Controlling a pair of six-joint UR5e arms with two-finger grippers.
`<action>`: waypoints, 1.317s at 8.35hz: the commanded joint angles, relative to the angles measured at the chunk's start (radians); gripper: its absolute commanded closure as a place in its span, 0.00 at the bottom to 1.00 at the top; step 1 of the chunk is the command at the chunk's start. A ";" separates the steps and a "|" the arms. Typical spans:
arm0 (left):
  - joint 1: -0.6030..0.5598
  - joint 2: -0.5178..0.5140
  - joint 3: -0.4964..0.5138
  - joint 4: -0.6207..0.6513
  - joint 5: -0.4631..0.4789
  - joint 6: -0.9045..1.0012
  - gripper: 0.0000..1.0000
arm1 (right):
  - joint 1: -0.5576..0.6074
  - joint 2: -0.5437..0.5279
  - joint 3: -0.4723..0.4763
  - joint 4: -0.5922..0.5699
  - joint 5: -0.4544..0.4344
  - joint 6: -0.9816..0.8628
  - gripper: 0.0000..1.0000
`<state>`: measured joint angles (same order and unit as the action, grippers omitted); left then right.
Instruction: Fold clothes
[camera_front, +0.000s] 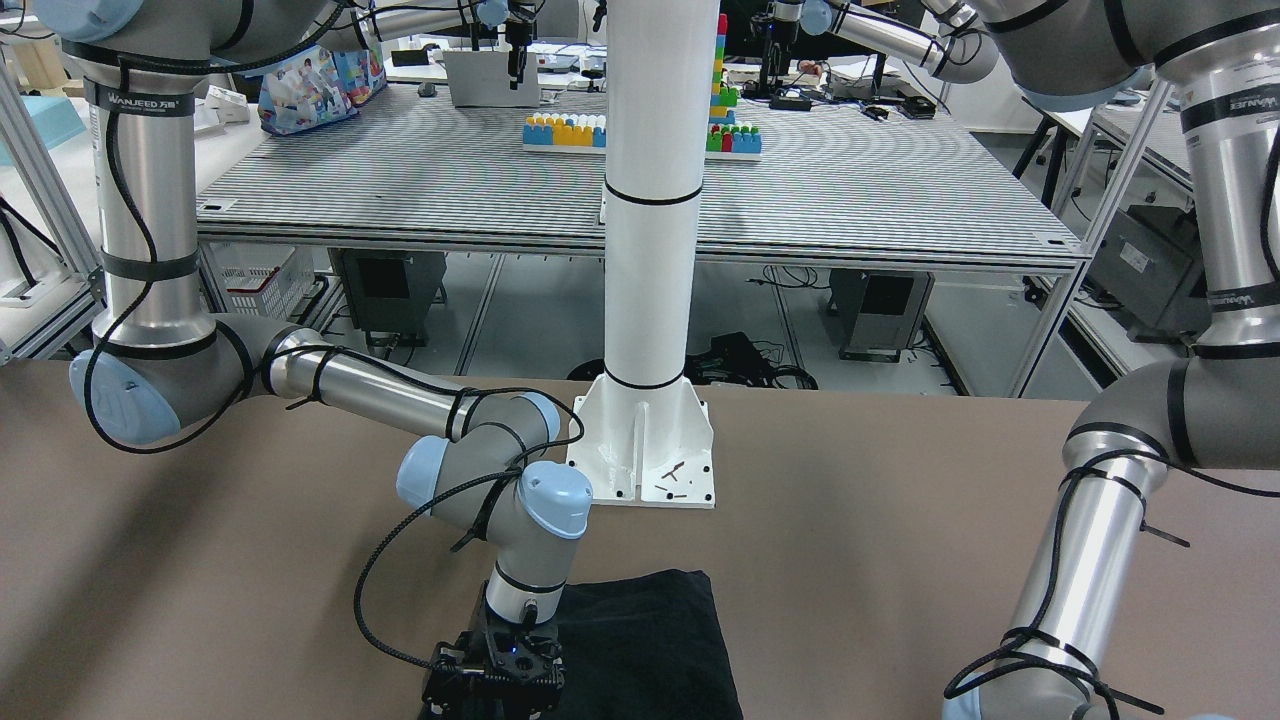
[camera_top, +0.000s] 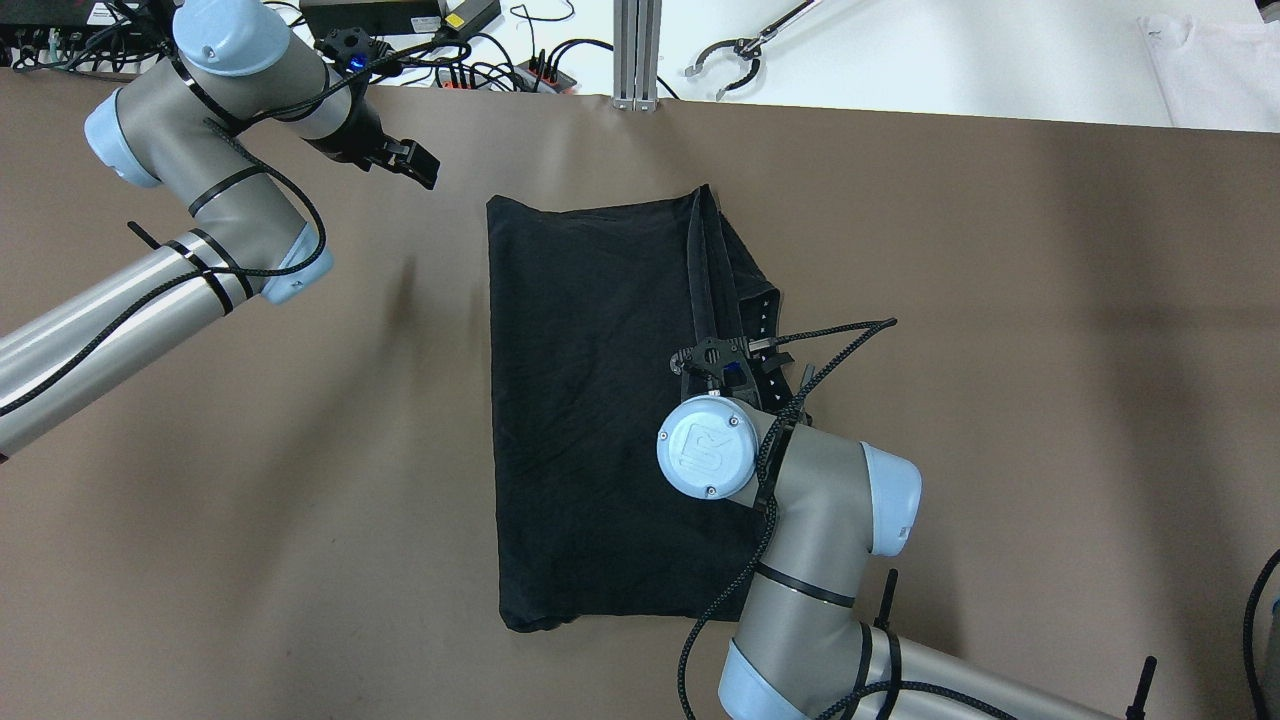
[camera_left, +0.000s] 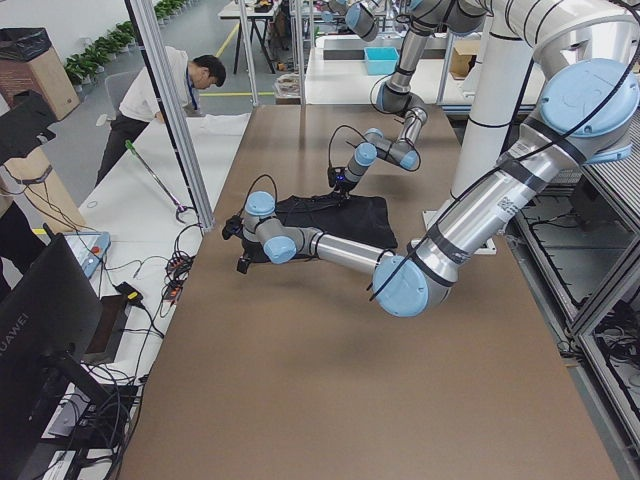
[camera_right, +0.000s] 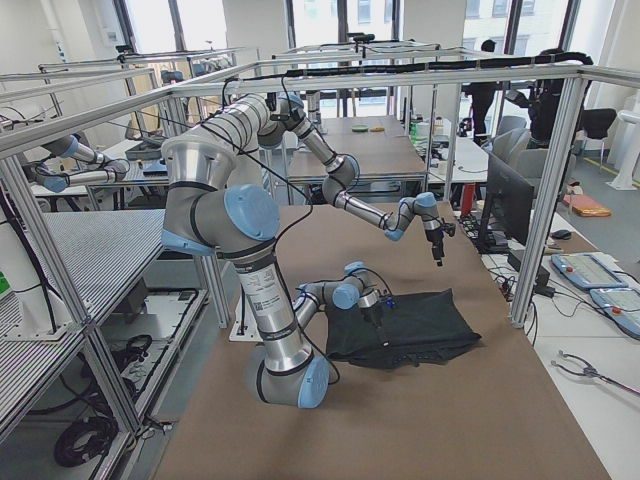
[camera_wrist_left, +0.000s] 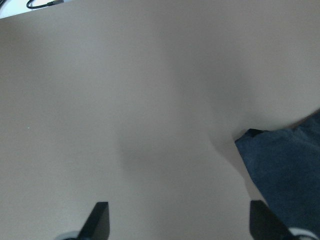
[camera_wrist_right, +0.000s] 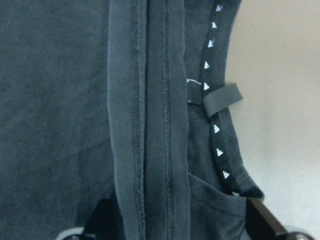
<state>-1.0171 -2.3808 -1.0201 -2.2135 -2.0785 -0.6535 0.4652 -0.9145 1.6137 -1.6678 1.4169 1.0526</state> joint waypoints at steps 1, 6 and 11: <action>0.000 0.000 0.000 0.000 0.000 0.000 0.00 | 0.035 0.000 -0.044 0.014 0.010 -0.045 0.06; 0.000 -0.001 0.000 0.000 0.000 0.000 0.00 | 0.113 -0.050 -0.038 0.046 0.092 -0.129 0.06; 0.002 -0.006 0.000 0.000 0.000 -0.006 0.00 | 0.208 0.161 -0.165 0.074 0.198 -0.121 0.06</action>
<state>-1.0160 -2.3861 -1.0201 -2.2134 -2.0786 -0.6552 0.6373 -0.8596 1.5438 -1.5953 1.5766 0.9291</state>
